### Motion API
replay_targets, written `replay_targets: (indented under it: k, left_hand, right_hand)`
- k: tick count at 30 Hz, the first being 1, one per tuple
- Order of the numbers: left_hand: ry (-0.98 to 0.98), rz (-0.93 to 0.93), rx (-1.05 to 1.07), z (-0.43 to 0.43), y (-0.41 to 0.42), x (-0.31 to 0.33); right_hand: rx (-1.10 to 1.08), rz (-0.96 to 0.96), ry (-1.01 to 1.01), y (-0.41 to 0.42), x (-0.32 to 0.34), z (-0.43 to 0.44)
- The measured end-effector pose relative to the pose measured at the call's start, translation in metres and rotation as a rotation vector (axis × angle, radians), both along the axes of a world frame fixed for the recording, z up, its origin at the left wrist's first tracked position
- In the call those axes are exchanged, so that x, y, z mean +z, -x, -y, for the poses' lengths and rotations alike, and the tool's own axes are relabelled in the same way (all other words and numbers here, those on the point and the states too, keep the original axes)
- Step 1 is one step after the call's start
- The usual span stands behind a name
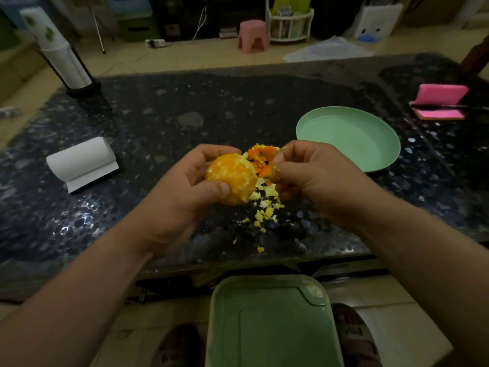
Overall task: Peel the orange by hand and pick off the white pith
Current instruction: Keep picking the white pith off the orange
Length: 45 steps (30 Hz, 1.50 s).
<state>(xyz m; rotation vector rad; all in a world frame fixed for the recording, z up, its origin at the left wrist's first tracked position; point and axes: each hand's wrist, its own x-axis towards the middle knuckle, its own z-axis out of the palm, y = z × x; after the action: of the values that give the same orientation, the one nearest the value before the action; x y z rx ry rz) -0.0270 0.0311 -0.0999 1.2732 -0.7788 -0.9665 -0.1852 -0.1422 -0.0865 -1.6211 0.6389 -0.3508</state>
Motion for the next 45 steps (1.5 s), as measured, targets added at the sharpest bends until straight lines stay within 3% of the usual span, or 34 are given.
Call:
replay_targets:
  k: [6,12,19,22,27,32,45]
  left_hand:
    - [-0.042,-0.379,0.062,0.006,0.009,0.003]
    - [-0.062,-0.428,0.136,0.010,0.016,-0.003]
    - [-0.034,-0.627,0.140,0.011,0.015,-0.001]
    - [-0.047,-0.596,0.185,0.012,0.014,-0.004]
    - [-0.040,-0.408,0.199,0.015,0.011,-0.009]
    - [-0.084,-0.134,0.174,0.015,0.014,-0.011]
    - [-0.082,0.092,0.138,0.014,0.019,-0.012]
  right_hand:
    - [0.028,-0.216,0.520,-0.007,-0.016,0.006]
    - [-0.006,-0.223,0.628,-0.007,-0.018,0.007]
    - [0.085,-0.404,0.765,-0.011,-0.024,-0.002]
    - [0.043,-0.292,0.754,-0.010,-0.016,-0.004]
    - [0.049,-0.018,0.471,-0.005,0.005,-0.017]
    - [0.035,-0.076,0.613,-0.002,0.003,-0.021]
    - [0.020,-0.055,0.829,-0.001,0.003,-0.029]
